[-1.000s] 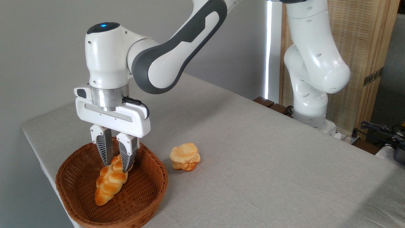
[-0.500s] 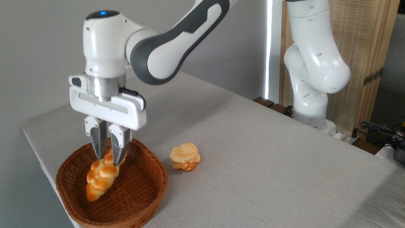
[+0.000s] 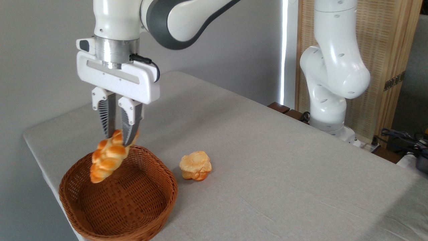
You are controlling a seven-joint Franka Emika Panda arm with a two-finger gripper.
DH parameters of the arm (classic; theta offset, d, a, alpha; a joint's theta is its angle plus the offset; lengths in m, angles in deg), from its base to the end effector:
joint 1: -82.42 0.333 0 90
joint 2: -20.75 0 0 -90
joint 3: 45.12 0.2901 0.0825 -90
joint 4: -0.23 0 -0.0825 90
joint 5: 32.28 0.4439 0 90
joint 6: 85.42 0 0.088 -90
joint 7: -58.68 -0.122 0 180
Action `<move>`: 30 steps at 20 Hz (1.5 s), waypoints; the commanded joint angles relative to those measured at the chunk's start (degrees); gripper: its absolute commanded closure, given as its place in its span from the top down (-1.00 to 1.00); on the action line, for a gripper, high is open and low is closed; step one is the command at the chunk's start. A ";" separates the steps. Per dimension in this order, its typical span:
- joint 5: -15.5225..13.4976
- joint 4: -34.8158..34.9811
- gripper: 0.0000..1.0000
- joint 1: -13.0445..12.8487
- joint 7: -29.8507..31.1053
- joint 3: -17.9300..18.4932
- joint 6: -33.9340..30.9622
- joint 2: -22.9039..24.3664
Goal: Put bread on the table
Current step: 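Lift the braided roll out of the basket toward the round bun, then lower the braided roll onto the tablecloth and open the gripper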
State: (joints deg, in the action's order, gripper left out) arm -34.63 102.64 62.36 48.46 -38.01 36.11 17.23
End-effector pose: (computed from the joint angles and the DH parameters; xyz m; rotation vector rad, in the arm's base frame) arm 0.6494 -0.1531 0.4815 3.0184 -0.5946 0.4210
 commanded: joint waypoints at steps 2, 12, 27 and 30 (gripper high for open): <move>-0.03 4.10 -0.03 -0.51 -9.36 -0.17 -8.04 5.53; -0.38 13.16 0.45 -5.69 -17.91 -0.17 -17.73 11.78; -0.29 14.04 1.00 -6.31 -17.99 -0.17 -16.94 11.69; -0.12 13.43 1.00 -6.22 -17.99 0.09 -16.24 11.86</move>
State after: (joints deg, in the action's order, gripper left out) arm -34.63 115.84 56.54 31.75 -38.73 18.86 27.75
